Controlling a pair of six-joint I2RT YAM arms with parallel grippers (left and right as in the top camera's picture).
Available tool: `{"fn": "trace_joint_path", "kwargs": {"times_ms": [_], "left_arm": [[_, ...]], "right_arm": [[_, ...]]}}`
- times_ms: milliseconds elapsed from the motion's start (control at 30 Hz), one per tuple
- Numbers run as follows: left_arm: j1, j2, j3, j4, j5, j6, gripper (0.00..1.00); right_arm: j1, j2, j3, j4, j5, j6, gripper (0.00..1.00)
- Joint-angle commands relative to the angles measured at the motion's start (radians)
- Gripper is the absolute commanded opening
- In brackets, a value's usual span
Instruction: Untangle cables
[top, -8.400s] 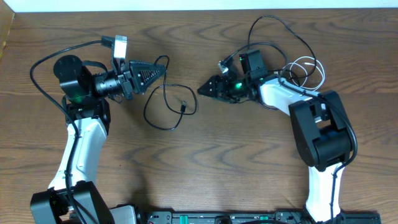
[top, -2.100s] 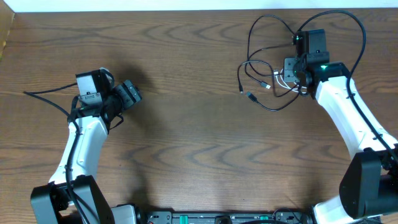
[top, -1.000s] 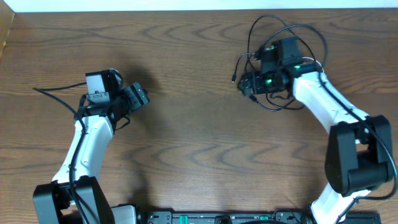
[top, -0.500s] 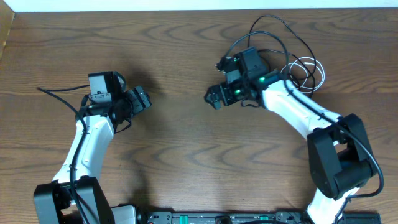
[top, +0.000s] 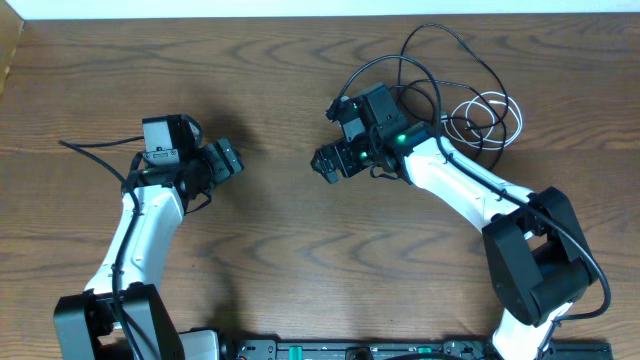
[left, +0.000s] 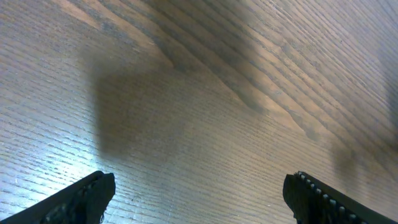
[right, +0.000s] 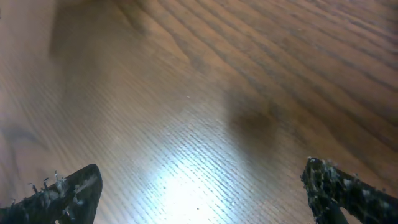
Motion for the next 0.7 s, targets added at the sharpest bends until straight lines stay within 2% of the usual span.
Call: {"fn": "trace_joint_path", "kwargs": {"times_ms": [0, 667], "left_arm": [[-0.004, 0.011, 0.005, -0.003, -0.014, 0.013, 0.91], [-0.004, 0.011, 0.005, -0.003, -0.014, 0.013, 0.91]], "right_arm": [[0.005, 0.006, -0.003, 0.001, 0.023, 0.0, 0.99], [0.005, 0.006, -0.003, 0.001, 0.031, 0.0, 0.99]]}}
